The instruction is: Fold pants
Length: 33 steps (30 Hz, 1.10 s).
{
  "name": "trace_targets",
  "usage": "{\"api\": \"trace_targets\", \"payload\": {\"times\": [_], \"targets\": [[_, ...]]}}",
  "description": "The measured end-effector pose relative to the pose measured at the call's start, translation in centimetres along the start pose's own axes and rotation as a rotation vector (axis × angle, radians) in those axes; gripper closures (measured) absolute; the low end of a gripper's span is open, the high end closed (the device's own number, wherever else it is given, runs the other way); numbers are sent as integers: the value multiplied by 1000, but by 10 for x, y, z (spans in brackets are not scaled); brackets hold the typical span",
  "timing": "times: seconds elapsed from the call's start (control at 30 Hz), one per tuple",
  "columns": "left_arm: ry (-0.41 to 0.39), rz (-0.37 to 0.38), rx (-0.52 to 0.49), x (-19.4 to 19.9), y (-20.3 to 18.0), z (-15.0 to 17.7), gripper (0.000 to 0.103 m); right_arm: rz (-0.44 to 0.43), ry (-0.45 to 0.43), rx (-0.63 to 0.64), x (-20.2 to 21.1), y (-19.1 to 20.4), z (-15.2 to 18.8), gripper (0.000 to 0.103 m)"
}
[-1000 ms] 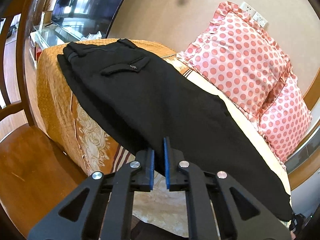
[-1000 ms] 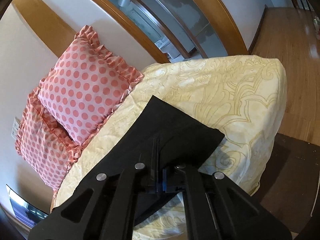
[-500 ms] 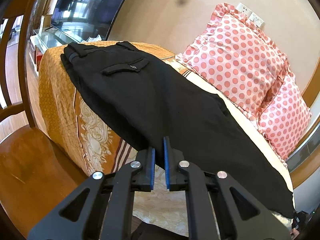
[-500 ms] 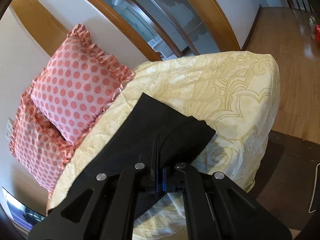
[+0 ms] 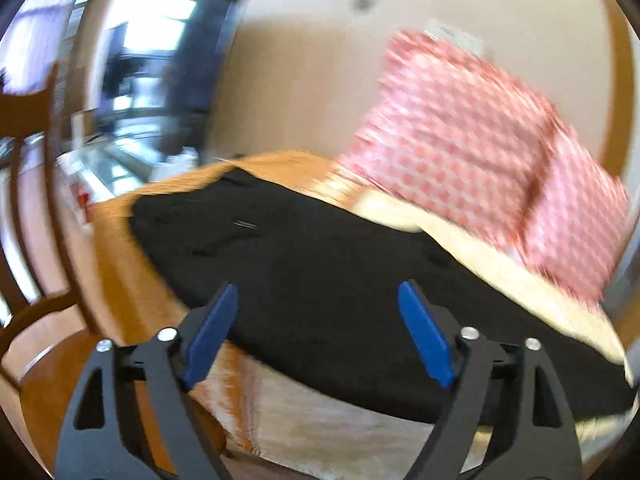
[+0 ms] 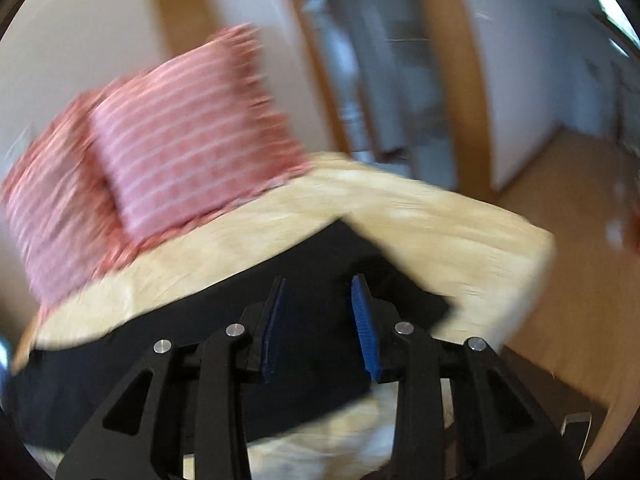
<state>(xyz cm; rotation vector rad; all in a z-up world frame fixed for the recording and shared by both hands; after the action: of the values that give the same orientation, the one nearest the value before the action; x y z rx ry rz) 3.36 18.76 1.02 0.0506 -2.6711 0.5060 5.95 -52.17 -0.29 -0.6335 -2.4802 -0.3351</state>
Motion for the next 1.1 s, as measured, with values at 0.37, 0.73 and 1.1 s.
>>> {"api": "trace_targets", "payload": {"times": [0.37, 0.73, 1.1], "targets": [[148, -17, -107, -44, 4, 31, 17, 98, 149, 50, -14, -9, 40, 67], [131, -43, -198, -58, 0, 33, 2, -341, -31, 416, 49, 180, 10, 47], [84, 14, -140, -52, 4, 30, 2, -859, 116, 1019, 87, 481, 120, 67]]}}
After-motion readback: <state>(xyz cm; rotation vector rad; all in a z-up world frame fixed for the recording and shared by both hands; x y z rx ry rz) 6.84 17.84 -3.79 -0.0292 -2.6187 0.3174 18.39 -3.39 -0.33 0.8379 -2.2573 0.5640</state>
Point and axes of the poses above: each gripper's, at about its wrist camera, not at the fingertips, and x roughly against the way its jaws point, y to its left, z to its underside, the point moved 8 cm from there along -x, roughly the way its jaws point, and after that the axes turned 14 degrees about z, right-handed, at the moved point
